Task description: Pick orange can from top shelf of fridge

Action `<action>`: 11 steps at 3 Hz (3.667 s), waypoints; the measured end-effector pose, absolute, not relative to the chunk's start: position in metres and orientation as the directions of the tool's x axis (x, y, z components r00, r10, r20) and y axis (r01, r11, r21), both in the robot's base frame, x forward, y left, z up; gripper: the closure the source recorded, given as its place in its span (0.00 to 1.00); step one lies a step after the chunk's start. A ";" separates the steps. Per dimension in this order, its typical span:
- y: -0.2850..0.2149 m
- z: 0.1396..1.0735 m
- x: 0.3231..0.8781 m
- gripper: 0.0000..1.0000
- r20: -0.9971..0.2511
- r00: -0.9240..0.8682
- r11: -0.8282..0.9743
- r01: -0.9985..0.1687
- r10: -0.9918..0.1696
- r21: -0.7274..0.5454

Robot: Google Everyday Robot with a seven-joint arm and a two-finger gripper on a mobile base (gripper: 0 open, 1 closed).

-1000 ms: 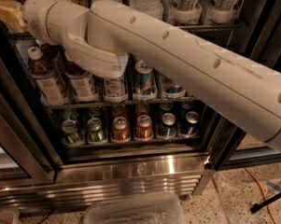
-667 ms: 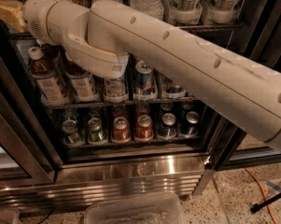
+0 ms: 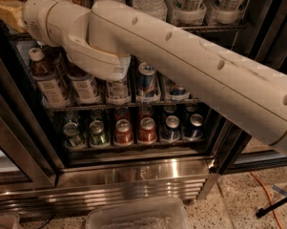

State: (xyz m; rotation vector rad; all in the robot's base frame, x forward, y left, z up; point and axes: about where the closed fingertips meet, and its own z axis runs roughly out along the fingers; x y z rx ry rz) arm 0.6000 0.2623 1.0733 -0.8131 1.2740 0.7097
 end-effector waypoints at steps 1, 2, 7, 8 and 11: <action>0.262 1.075 0.598 1.00 -0.987 0.161 0.541 -0.831 0.019 -0.125; 0.250 1.091 0.591 1.00 -0.983 0.179 0.549 -0.826 0.038 -0.129; 0.220 1.102 0.523 1.00 -0.964 0.262 0.471 -0.855 0.031 -0.217; 0.215 1.082 0.502 1.00 -0.973 0.229 0.407 -0.890 0.012 -0.204; 0.153 1.040 0.464 1.00 -0.998 0.048 0.238 -0.970 -0.039 -0.056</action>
Offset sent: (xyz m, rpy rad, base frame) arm -0.0214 -0.0329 0.0330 0.0603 -0.0426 -0.0235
